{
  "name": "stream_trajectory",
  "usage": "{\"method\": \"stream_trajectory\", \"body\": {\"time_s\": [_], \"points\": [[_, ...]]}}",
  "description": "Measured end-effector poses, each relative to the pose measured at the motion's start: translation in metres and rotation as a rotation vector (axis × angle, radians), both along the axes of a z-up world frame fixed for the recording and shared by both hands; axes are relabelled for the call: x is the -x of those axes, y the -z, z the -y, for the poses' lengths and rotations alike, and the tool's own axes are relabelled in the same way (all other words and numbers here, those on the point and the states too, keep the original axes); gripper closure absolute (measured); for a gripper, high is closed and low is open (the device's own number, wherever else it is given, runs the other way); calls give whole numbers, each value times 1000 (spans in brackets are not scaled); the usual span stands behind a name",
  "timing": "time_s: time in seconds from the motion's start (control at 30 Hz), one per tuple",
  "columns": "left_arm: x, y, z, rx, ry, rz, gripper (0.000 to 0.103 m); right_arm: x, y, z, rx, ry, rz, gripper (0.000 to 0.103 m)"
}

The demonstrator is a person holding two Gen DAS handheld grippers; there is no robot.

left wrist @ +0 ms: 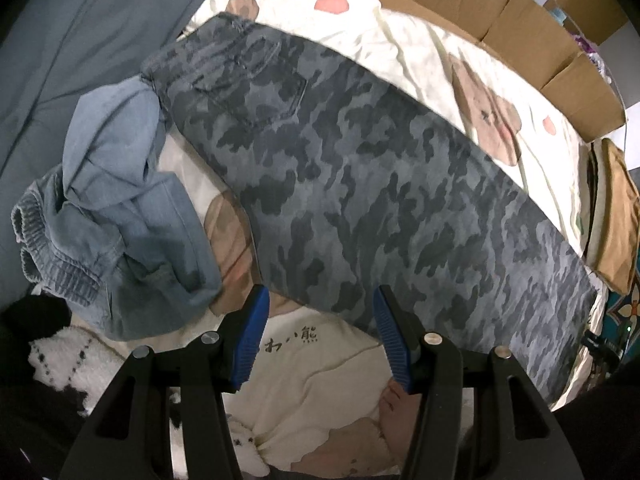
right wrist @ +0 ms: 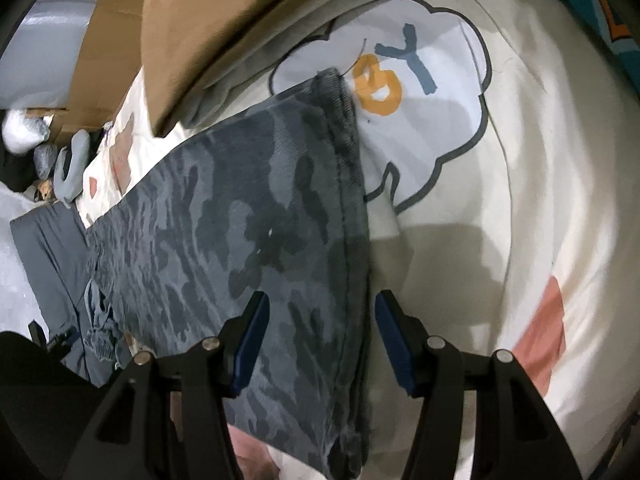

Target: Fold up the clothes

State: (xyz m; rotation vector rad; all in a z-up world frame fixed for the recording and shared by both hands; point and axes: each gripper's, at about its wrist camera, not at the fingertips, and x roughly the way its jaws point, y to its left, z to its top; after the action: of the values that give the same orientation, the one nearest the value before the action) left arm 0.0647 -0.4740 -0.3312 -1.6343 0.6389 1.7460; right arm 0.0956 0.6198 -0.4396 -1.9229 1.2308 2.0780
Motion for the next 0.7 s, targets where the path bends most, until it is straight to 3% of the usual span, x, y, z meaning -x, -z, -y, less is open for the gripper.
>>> {"method": "stream_trajectory", "body": {"time_s": [0.2, 0.47, 0.6, 0.7], "points": [[-4, 12, 0, 37, 40, 1, 48, 0, 14, 3, -9, 0, 9, 51], [-7, 21, -2, 57, 70, 13, 48, -12, 29, 16, 64, 8, 11, 51], [-10, 24, -2, 70, 73, 21, 48, -15, 27, 17, 131, 2, 3, 69], [-11, 24, -3, 74, 85, 18, 48, -12, 16, 17, 156, -16, -18, 71]]}}
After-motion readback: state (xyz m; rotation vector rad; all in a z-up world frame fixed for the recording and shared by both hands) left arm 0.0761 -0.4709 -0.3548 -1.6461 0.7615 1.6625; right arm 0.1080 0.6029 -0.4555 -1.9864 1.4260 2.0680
